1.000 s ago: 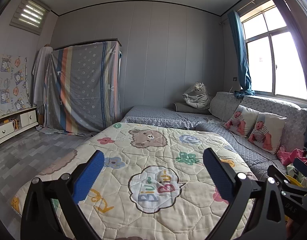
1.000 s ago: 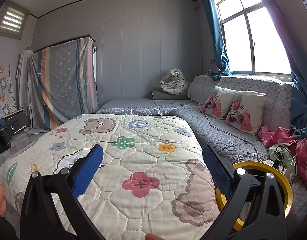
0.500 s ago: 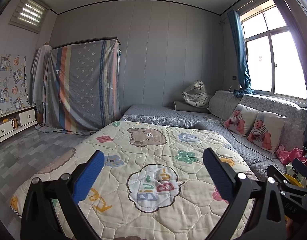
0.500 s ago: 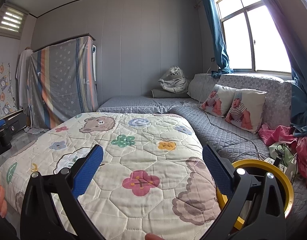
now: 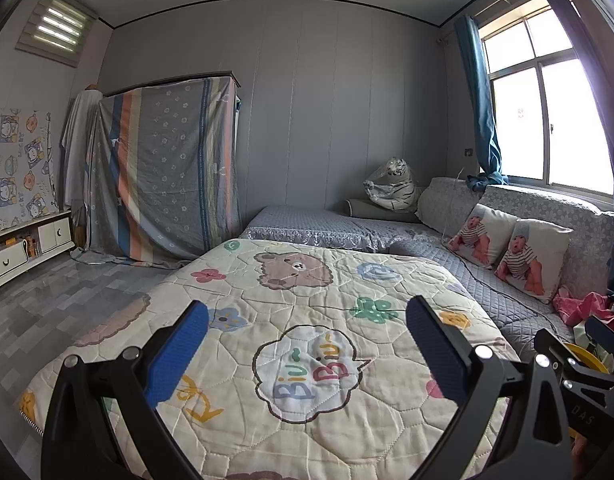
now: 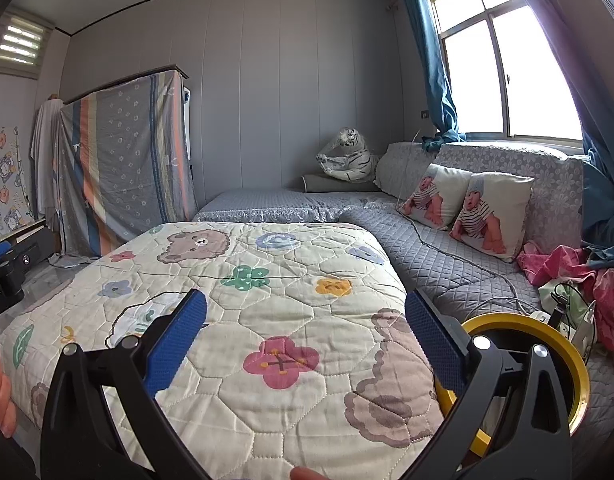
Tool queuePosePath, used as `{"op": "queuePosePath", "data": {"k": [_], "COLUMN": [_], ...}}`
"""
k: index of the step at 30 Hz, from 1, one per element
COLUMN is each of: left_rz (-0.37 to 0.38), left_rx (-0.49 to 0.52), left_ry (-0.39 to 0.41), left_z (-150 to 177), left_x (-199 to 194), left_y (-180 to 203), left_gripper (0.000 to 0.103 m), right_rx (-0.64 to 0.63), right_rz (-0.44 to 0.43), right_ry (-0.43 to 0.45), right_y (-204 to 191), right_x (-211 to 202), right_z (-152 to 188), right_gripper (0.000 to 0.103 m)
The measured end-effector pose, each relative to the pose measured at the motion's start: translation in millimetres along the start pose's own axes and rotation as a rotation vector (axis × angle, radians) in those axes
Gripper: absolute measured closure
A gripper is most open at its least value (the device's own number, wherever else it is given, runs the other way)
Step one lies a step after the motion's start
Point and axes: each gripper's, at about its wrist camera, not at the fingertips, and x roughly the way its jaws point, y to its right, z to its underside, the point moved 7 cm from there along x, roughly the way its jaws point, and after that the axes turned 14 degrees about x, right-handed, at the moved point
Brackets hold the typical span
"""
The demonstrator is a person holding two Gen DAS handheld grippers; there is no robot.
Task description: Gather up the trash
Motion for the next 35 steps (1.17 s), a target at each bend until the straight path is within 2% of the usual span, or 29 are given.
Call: {"op": "queuePosePath", "data": {"k": [19, 25, 35], "left_rz": [0.008, -0.024, -0.017], "left_rx": [-0.005, -0.007, -0.007], "left_ry": [-0.014, -0.013, -0.025], "left_z": [3.0, 4.5, 5.5], "left_x": [4.7, 4.9, 8.6], "left_y": [0.3, -1.6, -1.1], "left_gripper": [0.008, 0.008, 0.008], "right_rx": [0.008, 0.012, 0.019], "right_rz": [0.004, 0.003, 0.008], "right_ry": [-0.007, -0.009, -0.013], "right_y": [2.0, 2.7, 4.4], "right_x": [2.0, 2.5, 3.4], "right_z": [3.7, 5.7, 6.4], "right_gripper": [0.008, 0.008, 0.008]}}
